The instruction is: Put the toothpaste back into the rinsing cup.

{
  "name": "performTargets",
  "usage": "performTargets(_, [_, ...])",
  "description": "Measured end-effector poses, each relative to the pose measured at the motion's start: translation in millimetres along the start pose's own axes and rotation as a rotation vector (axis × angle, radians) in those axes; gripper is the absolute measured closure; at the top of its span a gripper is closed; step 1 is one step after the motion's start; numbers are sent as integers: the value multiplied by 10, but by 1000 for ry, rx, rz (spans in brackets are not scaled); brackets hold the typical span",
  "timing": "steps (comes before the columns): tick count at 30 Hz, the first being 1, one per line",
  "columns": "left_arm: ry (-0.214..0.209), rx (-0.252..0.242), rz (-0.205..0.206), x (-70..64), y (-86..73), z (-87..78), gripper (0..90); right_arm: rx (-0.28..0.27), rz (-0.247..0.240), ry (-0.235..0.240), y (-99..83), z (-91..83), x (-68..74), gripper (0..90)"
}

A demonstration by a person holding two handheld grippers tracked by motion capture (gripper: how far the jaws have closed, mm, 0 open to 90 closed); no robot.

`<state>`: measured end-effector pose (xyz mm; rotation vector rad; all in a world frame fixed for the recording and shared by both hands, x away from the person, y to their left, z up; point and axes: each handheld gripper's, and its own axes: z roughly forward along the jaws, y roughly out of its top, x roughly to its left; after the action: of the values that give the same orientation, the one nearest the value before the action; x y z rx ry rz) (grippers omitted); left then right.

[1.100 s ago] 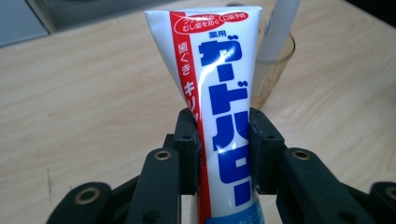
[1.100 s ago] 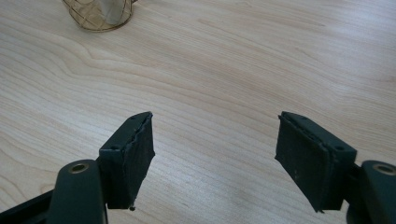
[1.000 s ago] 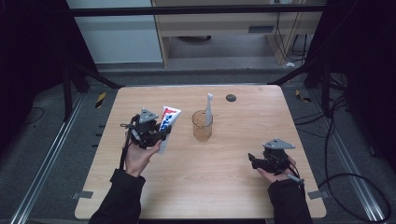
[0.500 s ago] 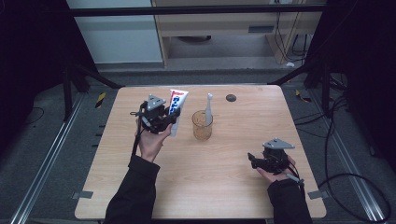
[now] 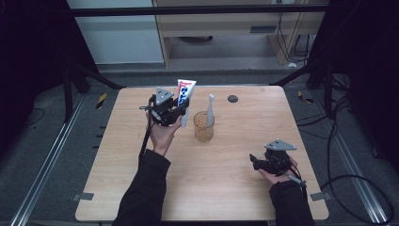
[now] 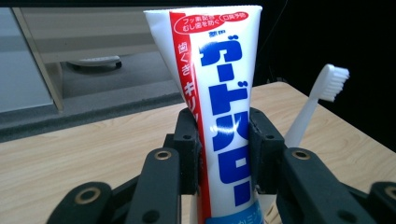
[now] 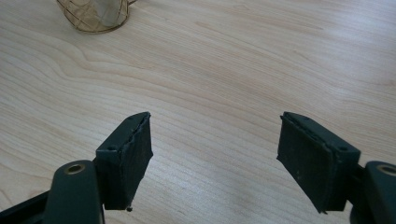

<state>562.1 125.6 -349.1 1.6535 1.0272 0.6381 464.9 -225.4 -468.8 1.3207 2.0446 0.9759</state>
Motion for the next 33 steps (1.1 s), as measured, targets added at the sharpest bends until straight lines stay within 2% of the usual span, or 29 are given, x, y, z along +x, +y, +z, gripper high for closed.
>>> performTargets(10, [-14,-34,1,-67,35,206,681,-9,-5,-1,-6,2,-14,260])
performTargets(20, [-22,-60,0,-77,56,356,682,-15,0,-1,-9,2,-25,261])
performTargets(33, [-29,-34,12,-144,-25,604,682,-13,-11,0,-19,19,-26,265])
